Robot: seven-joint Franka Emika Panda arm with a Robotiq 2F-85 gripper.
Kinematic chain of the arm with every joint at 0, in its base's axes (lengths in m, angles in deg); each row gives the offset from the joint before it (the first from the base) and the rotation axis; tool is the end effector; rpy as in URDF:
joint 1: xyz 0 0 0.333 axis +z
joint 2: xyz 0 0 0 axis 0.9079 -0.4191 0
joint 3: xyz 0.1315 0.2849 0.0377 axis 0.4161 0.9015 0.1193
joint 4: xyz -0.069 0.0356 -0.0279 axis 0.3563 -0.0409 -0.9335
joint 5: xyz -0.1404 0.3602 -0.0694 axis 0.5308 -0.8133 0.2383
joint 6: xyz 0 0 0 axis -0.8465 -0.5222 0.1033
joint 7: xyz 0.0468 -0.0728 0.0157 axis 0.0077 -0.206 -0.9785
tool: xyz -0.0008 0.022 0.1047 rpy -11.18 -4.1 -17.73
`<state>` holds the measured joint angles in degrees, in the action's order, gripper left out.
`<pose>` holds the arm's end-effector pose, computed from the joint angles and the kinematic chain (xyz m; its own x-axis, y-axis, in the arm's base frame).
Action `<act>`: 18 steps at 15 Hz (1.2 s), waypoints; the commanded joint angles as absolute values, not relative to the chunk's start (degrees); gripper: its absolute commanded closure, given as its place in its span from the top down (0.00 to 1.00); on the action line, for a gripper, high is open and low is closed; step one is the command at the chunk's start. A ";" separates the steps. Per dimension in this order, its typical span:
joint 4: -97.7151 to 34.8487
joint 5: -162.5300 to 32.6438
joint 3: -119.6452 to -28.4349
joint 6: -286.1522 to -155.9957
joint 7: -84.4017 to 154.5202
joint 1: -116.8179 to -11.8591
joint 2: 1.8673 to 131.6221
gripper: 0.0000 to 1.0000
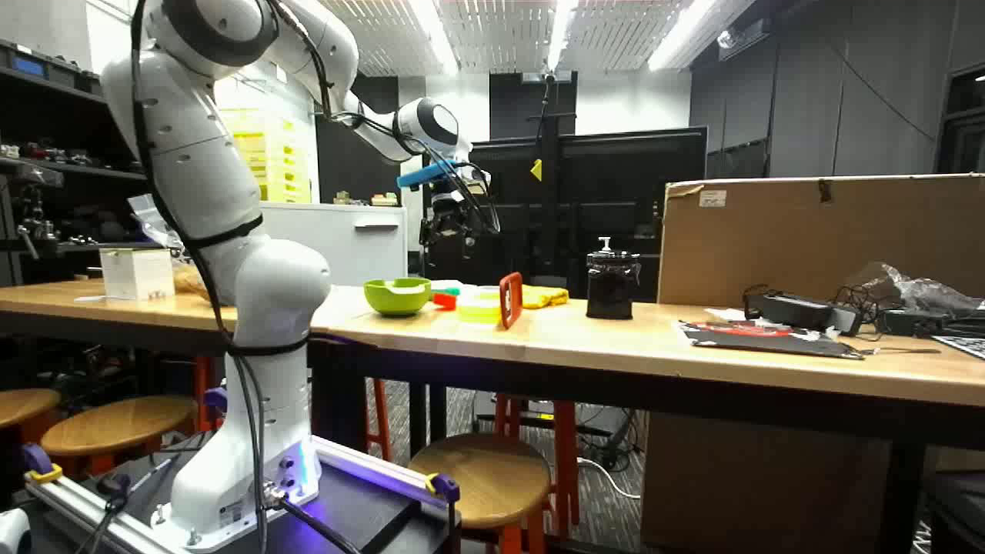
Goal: Close the lunchbox using the red lid
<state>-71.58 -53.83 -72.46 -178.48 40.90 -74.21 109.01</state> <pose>0.3739 -0.1022 0.4980 0.9532 -0.1528 -0.2607 -0.0987 -0.9729 0.2092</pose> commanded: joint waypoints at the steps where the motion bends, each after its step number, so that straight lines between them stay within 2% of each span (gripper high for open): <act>1: -71.45 -53.47 -73.51 -178.31 40.48 -72.93 109.01 1.00; 9: -71.22 -53.37 -73.65 -178.44 40.77 -72.97 108.85 1.00; 18: -62.56 -51.28 -78.04 -185.43 53.97 -71.97 102.01 1.00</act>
